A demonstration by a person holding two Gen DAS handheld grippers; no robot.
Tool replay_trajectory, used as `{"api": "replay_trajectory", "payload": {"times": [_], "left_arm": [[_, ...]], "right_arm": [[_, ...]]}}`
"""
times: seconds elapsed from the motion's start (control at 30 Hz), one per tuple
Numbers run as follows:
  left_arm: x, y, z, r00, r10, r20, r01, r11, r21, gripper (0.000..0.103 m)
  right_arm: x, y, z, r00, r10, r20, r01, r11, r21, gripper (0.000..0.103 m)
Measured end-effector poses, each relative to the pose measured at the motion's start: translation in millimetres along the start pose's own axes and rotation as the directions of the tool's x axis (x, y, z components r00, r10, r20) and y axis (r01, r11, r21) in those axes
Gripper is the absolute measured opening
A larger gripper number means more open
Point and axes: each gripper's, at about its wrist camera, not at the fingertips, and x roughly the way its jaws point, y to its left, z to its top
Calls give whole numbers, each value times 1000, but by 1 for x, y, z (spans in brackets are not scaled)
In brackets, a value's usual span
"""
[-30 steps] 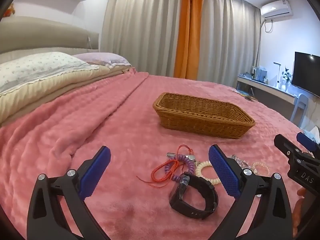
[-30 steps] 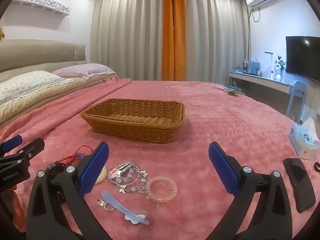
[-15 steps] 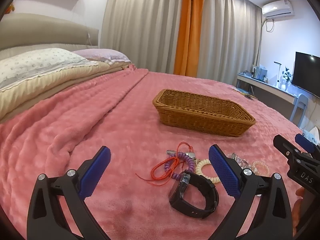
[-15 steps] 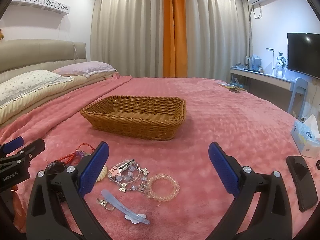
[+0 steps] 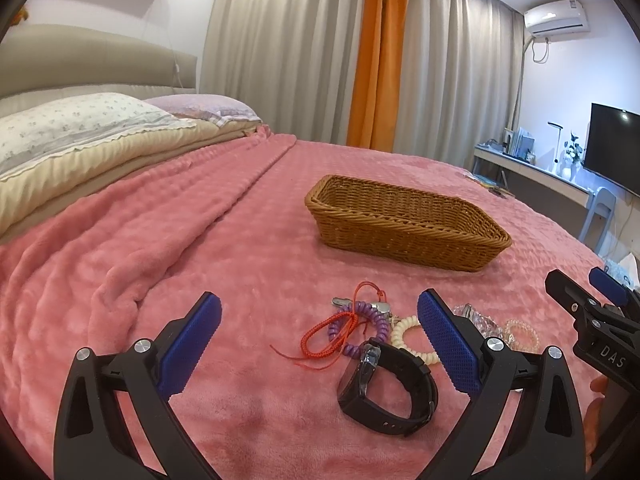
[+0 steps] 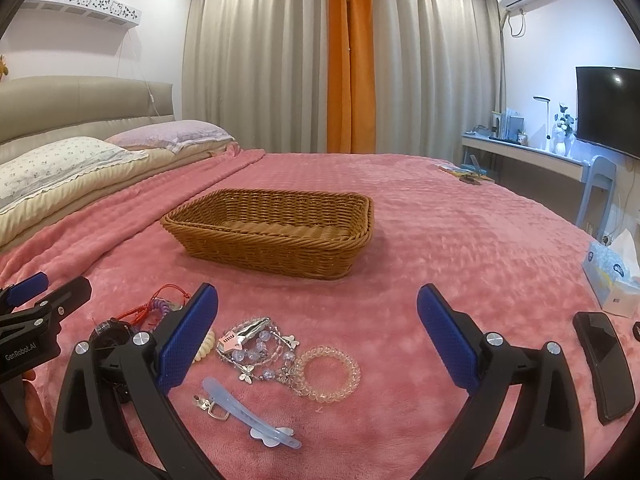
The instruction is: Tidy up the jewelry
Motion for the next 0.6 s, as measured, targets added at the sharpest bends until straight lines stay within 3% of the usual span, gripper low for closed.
{"api": "replay_trajectory", "payload": {"times": [0.6], "left_arm": [[-1,-1,-3,1000,-7,-9,7,1000,-7,96]], "right_arm": [[1,0,-1,1000,0,-4,0,1000,-3,95]]}}
